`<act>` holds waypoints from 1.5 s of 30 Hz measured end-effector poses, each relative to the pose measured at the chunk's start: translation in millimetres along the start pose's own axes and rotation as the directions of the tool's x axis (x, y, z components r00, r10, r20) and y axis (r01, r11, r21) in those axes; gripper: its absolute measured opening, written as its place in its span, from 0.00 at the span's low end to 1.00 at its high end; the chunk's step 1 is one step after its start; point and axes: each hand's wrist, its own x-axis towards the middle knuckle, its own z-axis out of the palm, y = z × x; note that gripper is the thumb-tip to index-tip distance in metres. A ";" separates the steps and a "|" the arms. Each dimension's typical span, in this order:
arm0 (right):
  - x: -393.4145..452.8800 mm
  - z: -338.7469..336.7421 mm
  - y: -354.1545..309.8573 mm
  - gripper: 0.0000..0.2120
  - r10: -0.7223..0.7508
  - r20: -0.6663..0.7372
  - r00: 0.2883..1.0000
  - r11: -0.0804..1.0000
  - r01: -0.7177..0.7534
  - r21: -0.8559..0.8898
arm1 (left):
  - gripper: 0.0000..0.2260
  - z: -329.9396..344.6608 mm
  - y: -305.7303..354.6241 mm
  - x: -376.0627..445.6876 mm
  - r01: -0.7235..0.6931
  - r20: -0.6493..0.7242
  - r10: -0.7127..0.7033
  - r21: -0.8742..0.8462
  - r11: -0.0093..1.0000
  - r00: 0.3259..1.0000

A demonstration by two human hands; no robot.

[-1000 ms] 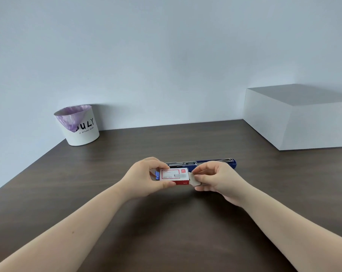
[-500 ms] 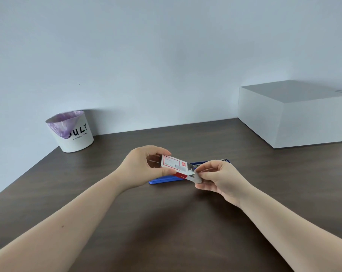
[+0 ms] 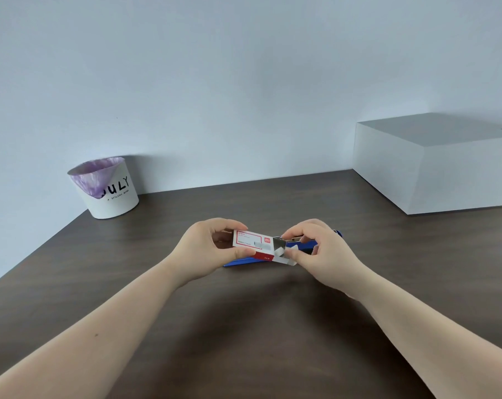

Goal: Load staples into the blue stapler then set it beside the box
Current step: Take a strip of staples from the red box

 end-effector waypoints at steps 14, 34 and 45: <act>9.0 5.4 -0.8 0.11 -0.116 0.266 0.957 0.967 0.170 -0.188 | 0.16 5.0 -18.1 -1.5 0.016 0.055 -0.011 -0.085 0.996 0.998; 6.5 0.1 -6.2 0.07 0.395 0.327 0.859 0.604 -0.511 0.612 | 0.18 12.1 -46.2 -9.1 0.052 -0.060 -0.076 -0.335 0.941 0.995; 4.5 1.6 -6.5 0.06 0.442 0.344 0.828 0.497 -0.546 0.675 | 0.18 10.2 -46.1 -9.4 0.066 -0.059 -0.094 -0.371 0.926 0.994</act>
